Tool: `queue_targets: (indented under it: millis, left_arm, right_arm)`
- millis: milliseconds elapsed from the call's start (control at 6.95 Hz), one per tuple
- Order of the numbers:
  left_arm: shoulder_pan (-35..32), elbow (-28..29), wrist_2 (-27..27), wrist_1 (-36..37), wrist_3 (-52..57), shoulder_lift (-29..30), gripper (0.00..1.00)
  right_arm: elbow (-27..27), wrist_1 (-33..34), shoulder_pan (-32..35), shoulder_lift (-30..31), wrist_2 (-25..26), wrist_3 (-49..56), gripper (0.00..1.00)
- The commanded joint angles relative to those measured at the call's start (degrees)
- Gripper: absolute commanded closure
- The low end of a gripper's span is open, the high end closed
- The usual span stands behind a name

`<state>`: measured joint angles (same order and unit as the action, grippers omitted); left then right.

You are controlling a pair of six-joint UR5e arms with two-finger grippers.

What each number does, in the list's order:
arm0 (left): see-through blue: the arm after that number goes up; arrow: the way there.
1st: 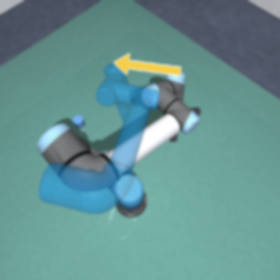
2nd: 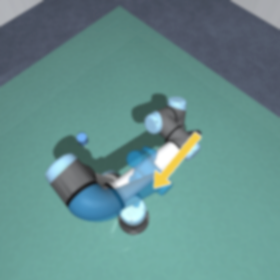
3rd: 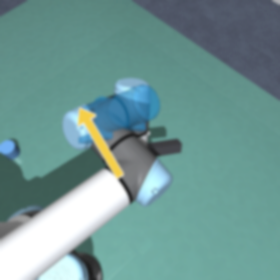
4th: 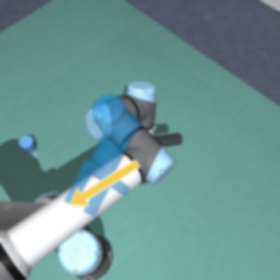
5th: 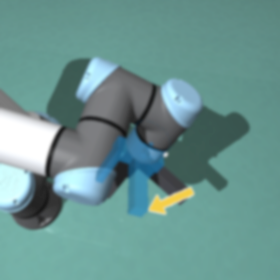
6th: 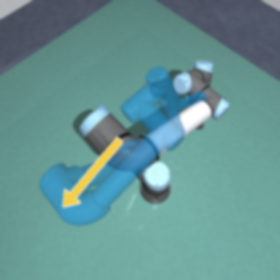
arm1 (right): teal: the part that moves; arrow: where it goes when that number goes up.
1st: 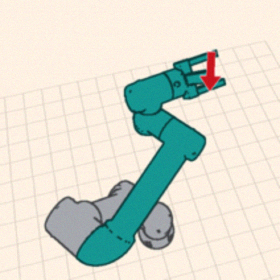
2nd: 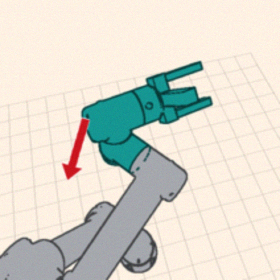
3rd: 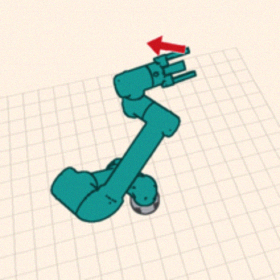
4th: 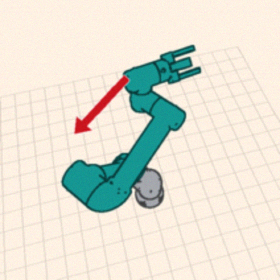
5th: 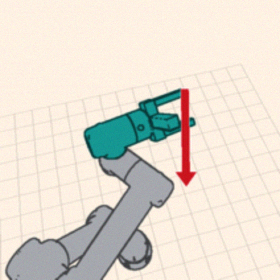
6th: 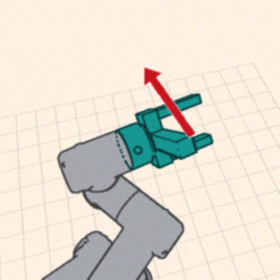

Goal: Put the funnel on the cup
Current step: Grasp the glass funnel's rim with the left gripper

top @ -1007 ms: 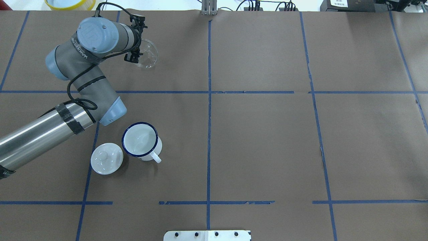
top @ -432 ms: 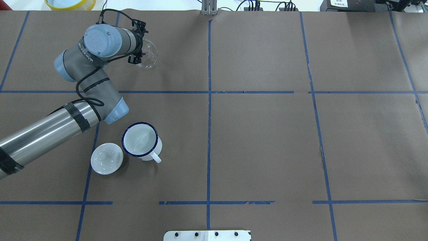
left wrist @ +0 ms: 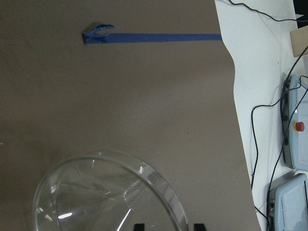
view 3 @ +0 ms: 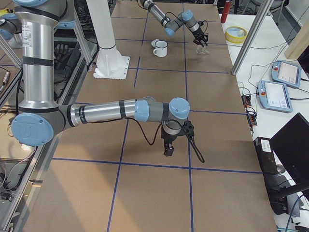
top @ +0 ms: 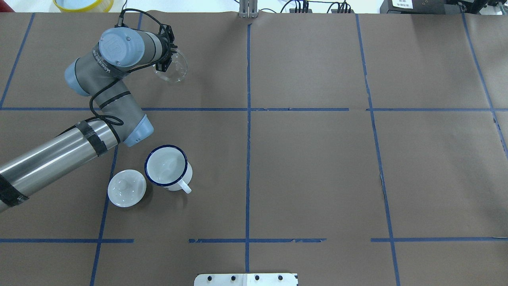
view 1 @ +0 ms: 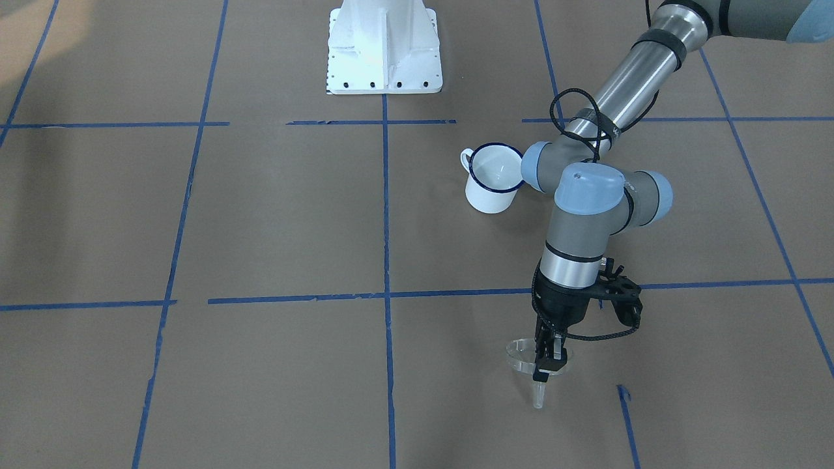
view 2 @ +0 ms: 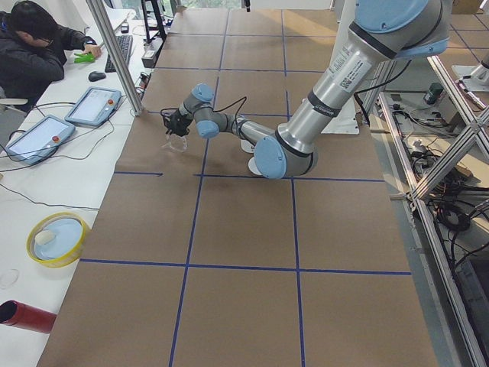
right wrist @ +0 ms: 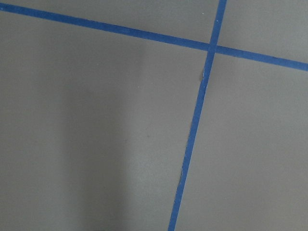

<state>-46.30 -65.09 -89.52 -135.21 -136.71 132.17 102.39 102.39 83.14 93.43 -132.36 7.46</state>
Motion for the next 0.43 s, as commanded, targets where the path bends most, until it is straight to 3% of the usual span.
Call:
queue_targets:
  millis: [0, 144, 288]
  left_arm:
    - [-1.85, -5.45, -0.13, 0.12, 0.31, -0.07, 1.00]
    - [-2.99, -9.66, -0.57, 0.90, 0.92, -0.07, 1.00]
    - [-3.26, -13.88, -3.36, 6.13, 4.14, 0.02, 1.00]
  right_arm:
    - [0.00, 0.00, 0.00, 0.00, 0.00, 0.01, 0.00]
    - [0.00, 0.00, 0.00, 0.00, 0.00, 0.01, 0.00]
    - [0.00, 0.00, 0.00, 0.00, 0.00, 0.01, 0.00]
